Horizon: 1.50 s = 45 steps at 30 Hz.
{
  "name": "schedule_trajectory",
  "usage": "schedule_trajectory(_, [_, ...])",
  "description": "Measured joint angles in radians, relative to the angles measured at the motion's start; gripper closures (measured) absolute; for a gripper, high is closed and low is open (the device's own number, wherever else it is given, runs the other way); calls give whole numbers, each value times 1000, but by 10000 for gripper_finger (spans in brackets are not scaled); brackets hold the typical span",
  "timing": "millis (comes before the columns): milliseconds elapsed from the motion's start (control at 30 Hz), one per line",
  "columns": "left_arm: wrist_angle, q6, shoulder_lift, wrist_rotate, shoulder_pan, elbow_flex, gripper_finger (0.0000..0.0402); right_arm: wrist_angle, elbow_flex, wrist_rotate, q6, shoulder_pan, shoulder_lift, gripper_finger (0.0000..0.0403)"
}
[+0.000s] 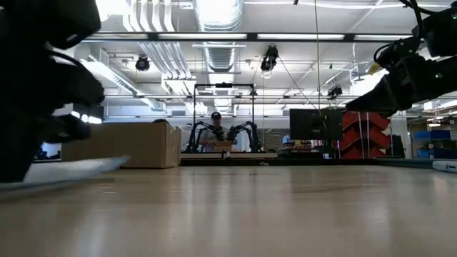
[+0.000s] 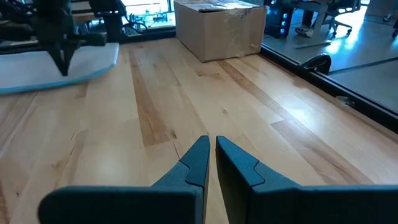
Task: Unpack boxes
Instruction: Open the transparent zip bag
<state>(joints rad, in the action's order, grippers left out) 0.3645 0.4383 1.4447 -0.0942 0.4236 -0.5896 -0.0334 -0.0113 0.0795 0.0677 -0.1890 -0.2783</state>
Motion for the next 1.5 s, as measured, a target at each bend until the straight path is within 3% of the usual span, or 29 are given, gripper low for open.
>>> schedule_trajectory(167, [-193, -122, 49, 51, -19, 16, 401, 0, 0, 0, 0, 0, 0, 389])
schedule_trajectory(333, [-197, -169, 23, 125, -70, -42, 401, 1, 0, 0, 0, 0, 0, 389])
schedule_trajectory(600, [102, -138, -261, 114, -69, -104, 401, 0, 0, 0, 0, 0, 0, 389])
schedule_trajectory(733, [178, -81, -407, 107, -56, -28, 401, 0, 0, 0, 0, 0, 0, 389])
schedule_trajectory(833, [116, -62, -451, 111, -76, 62, 401, -1, 0, 0, 0, 0, 0, 389])
schedule_trajectory(933, [28, -70, -410, 86, -108, 132, 401, 0, 0, 0, 0, 0, 0, 389])
schedule_trajectory(1067, [-73, -66, -259, -6, -145, 161, 401, 0, 0, 0, 0, 0, 0, 389])
schedule_trajectory(1300, [-140, -89, 8, -80, -149, 70, 401, 0, 0, 0, 0, 0, 0, 389])
schedule_trajectory(1367, [-193, -85, 44, -71, -149, 49, 401, 0, 0, 0, 0, 0, 0, 389])
schedule_trajectory(1500, [-370, -67, 83, 84, -156, 34, 401, 0, 0, 0, 0, 0, 0, 389])
